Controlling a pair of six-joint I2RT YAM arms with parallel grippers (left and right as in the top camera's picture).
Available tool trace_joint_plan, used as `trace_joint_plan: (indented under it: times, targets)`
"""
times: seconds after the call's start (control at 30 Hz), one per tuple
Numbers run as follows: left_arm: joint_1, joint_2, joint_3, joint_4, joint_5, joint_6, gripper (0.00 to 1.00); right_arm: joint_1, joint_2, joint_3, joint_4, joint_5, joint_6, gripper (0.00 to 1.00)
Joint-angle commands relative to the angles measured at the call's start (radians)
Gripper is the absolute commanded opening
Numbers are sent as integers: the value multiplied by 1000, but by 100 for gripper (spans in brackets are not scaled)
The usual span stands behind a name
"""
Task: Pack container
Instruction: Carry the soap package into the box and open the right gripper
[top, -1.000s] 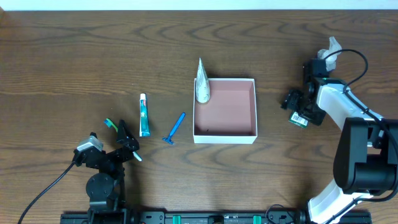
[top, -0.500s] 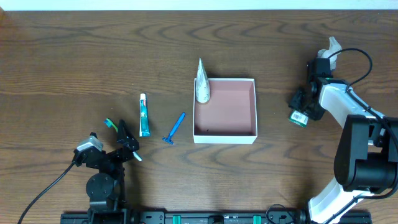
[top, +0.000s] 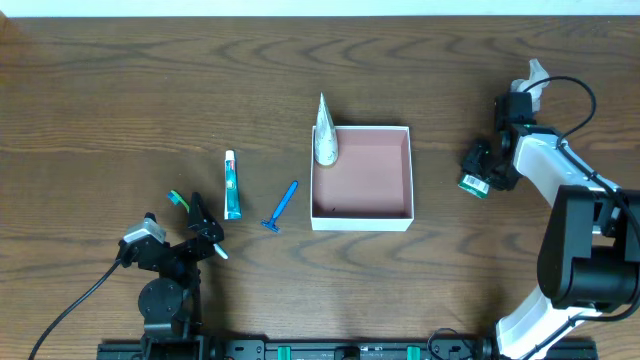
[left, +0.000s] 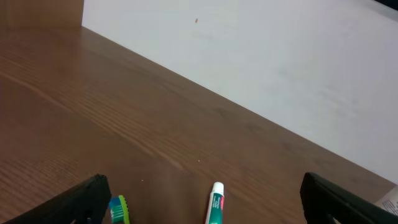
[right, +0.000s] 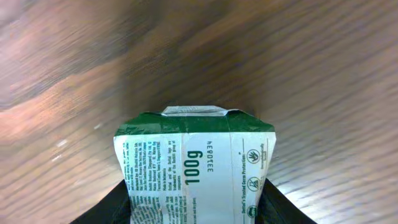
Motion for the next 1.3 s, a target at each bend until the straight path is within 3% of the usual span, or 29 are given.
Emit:
trace_joint_plan:
  times: [0.0, 0.3, 0.53, 1.0, 1.27]
  targets:
    - [-2, -5, -22, -35, -5, 9, 98, -3, -93, -5, -2, -136, -51, 36]
    - [-2, -5, -22, -35, -5, 9, 98, 1, -455, -5, 59, -531, -103, 40]
    - [-2, -5, -22, -35, -5, 9, 98, 107, -586, -5, 50, -567, -88, 43]
    - [-2, -5, -22, -35, -5, 9, 98, 566, -485, -13, 23, -82, 95, 43]
    - [-2, -6, -22, -35, -5, 9, 98, 698, -329, -13, 86, -10, 197, 43]
